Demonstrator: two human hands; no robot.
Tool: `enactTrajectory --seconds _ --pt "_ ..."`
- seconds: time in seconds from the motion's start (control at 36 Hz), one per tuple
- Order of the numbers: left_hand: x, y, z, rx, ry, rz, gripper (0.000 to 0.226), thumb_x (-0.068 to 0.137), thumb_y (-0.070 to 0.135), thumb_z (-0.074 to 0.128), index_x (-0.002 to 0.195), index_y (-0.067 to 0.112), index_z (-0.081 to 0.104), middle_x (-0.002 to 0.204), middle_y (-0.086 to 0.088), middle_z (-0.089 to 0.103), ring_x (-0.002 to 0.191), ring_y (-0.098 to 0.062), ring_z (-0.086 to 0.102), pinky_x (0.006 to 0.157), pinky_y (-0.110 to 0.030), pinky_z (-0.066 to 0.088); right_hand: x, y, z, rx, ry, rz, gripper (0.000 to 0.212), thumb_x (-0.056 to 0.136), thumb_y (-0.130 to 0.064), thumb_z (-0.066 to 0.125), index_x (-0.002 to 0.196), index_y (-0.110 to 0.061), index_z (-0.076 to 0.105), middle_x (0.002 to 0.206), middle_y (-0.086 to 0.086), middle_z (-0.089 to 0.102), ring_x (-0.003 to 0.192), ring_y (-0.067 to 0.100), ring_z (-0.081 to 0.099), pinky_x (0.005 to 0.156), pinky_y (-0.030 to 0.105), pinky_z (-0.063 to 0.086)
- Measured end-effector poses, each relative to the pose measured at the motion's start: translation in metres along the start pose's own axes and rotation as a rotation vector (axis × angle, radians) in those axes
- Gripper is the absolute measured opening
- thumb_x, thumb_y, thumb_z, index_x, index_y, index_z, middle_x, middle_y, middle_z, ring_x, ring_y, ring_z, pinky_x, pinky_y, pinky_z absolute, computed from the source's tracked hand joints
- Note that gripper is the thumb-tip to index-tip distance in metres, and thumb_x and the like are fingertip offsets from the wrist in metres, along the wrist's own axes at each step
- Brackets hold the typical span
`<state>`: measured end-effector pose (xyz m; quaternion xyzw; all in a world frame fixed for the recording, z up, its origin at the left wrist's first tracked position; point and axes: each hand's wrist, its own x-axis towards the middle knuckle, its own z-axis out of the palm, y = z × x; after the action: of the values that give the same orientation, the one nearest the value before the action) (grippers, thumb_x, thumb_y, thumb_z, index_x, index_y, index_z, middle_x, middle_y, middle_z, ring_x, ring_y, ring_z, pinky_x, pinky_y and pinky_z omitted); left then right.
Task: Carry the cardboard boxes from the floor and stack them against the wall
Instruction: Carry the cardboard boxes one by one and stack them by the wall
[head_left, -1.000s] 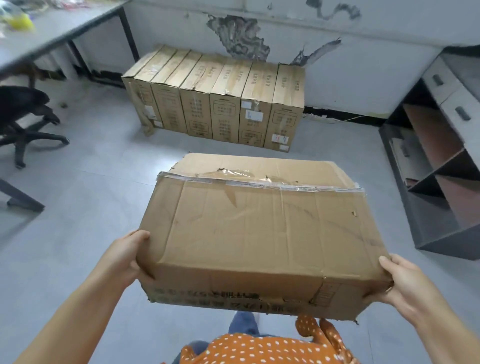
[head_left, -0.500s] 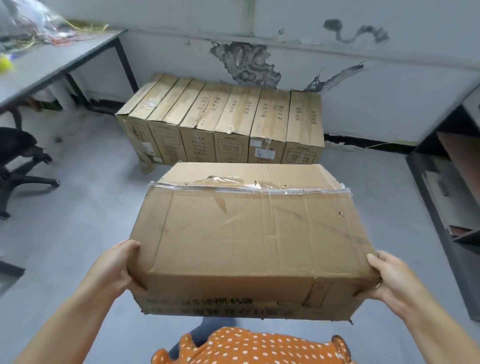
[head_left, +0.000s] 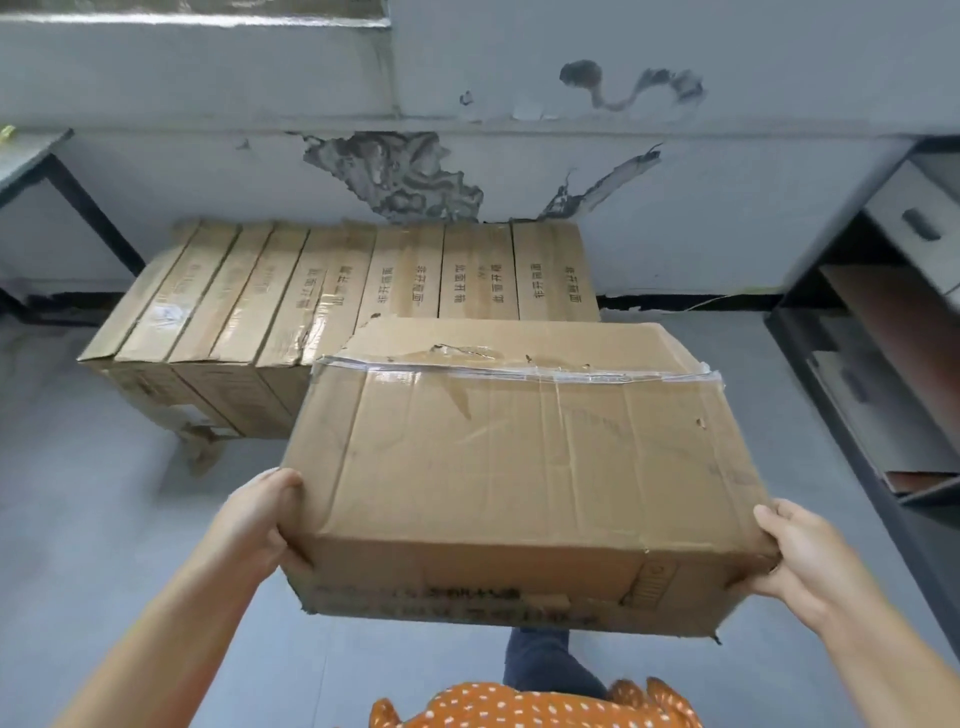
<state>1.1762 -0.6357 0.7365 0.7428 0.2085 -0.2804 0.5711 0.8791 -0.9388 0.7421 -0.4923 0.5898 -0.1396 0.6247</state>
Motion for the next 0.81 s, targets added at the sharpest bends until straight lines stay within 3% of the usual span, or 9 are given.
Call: enactTrajectory --seconds 0.08,0.22,0.31,0.39,0.44,0.53,0.61,0.72,0.81 --pt "0.03 0.029 0.044 -0.005 -0.014 -0.016 0.017 0.092 0.009 0.04 0.079 0.013 0.051 0.088 -0.013 0.053 0.077 -0.029 0.048 0.069 -0.057 0.044 0.049 -0.039 0.007 0.006 0.0 0.004 0.027 0.103 -0.008 0.033 0.085 -0.004 0.052 0.085 0.016 0.06 0.075 0.029 0.056 0.073 0.056 0.047" --pt "0.071 0.08 0.106 -0.035 -0.003 -0.073 0.012 0.094 0.015 0.045 0.102 0.01 0.053 0.113 -0.015 0.049 0.101 -0.035 0.046 0.067 -0.063 0.043 0.125 -0.108 0.016 -0.008 -0.032 0.035 0.027 0.104 -0.009 0.032 0.089 -0.004 0.053 0.088 0.017 0.061 0.078 0.029 0.058 0.079 0.057 0.046" --pt "0.091 0.108 0.138 -0.044 0.013 -0.079 0.012 0.092 0.013 0.045 0.099 0.009 0.055 0.111 -0.016 0.052 0.099 -0.033 0.048 0.072 -0.064 0.042 0.164 -0.148 0.028 -0.049 -0.026 0.032 0.026 0.104 -0.009 0.032 0.088 -0.004 0.052 0.088 0.017 0.061 0.077 0.029 0.058 0.081 0.061 0.046" --pt "0.114 0.134 0.164 -0.025 0.012 -0.116 0.019 0.091 0.012 0.046 0.109 0.009 0.052 0.107 -0.017 0.05 0.095 -0.036 0.047 0.076 -0.056 0.045 0.2 -0.183 0.043 -0.083 -0.027 0.017 0.027 0.104 -0.009 0.032 0.087 -0.004 0.052 0.088 0.017 0.06 0.077 0.028 0.056 0.075 0.052 0.047" --pt "0.131 0.152 0.18 -0.027 0.002 -0.111 0.01 0.09 0.01 0.047 0.097 0.009 0.054 0.099 -0.017 0.052 0.091 -0.034 0.047 0.074 -0.053 0.045 0.224 -0.204 0.055 -0.096 -0.026 0.009 0.026 0.104 -0.009 0.032 0.09 -0.001 0.052 0.086 0.016 0.058 0.077 0.029 0.055 0.077 0.053 0.046" --pt "0.162 0.182 0.204 -0.035 0.036 -0.108 0.015 0.088 0.006 0.048 0.076 0.013 0.052 0.09 -0.014 0.05 0.094 -0.028 0.047 0.079 -0.064 0.043 0.259 -0.23 0.075 -0.121 -0.012 0.005 0.022 0.104 -0.009 0.032 0.099 0.001 0.052 0.086 0.016 0.058 0.077 0.03 0.055 0.069 0.051 0.048" --pt "0.193 0.215 0.228 -0.022 -0.004 -0.123 0.015 0.09 0.009 0.049 0.076 0.014 0.047 0.084 -0.014 0.048 0.083 -0.03 0.049 0.076 -0.05 0.046 0.292 -0.255 0.098 -0.13 -0.005 -0.004 0.021 0.104 -0.009 0.033 0.099 0.0 0.051 0.087 0.016 0.057 0.077 0.03 0.054 0.064 0.05 0.049" --pt "0.245 0.263 0.255 0.014 0.026 -0.04 0.021 0.077 -0.006 0.06 0.072 0.01 0.047 0.083 -0.011 0.046 0.092 -0.026 0.045 0.075 -0.056 0.048 0.337 -0.285 0.132 -0.124 -0.006 -0.008 0.024 0.104 -0.009 0.032 0.093 -0.003 0.053 0.088 0.016 0.058 0.077 0.03 0.055 0.064 0.052 0.05" --pt "0.286 0.295 0.276 0.012 0.053 -0.076 0.014 0.083 0.0 0.047 0.073 0.01 0.05 0.081 -0.016 0.047 0.079 -0.03 0.047 0.072 -0.068 0.044 0.373 -0.309 0.159 -0.105 -0.005 -0.007 0.026 0.104 -0.009 0.031 0.089 -0.006 0.053 0.09 0.017 0.058 0.079 0.031 0.055 0.066 0.056 0.05"
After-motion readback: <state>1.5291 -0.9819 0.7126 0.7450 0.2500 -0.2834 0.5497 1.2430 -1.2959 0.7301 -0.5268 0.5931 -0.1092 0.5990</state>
